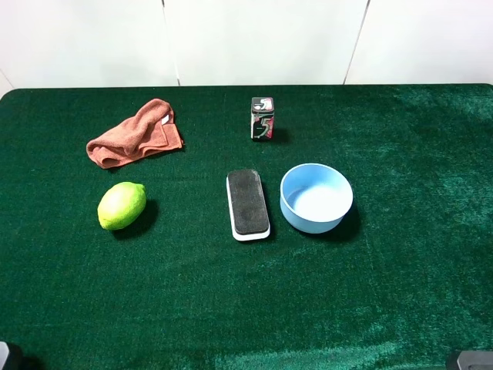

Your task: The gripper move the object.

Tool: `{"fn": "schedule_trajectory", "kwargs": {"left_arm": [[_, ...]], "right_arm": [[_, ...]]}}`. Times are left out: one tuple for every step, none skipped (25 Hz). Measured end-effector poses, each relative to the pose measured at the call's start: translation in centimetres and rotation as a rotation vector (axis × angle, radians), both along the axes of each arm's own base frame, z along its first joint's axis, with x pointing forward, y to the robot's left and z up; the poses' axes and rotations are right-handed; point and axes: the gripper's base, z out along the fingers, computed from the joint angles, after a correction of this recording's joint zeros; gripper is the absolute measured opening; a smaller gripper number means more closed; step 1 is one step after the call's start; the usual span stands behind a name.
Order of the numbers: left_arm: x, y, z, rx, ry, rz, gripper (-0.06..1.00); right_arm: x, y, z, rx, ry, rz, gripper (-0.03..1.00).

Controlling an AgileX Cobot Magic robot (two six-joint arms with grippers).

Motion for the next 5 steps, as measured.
{"fn": "schedule_trajectory", "kwargs": {"left_arm": [[0.0, 0.0, 0.0, 0.0, 0.0, 0.0, 0.99], [0.0, 0.0, 0.0, 0.0, 0.0, 0.0, 0.99], [0.0, 0.0, 0.0, 0.0, 0.0, 0.0, 0.99], [0.0, 0.0, 0.0, 0.0, 0.0, 0.0, 0.99], [0.0, 0.0, 0.0, 0.0, 0.0, 0.0, 0.99]], "right_arm": [[0.0, 0.0, 0.0, 0.0, 0.0, 0.0, 0.69], [0.0, 0.0, 0.0, 0.0, 0.0, 0.0, 0.69], [0.0, 0.0, 0.0, 0.0, 0.0, 0.0, 0.69], [0.0, 0.0, 0.0, 0.0, 0.0, 0.0, 0.69], [0.0, 0.0, 0.0, 0.0, 0.0, 0.0, 0.69]]}}
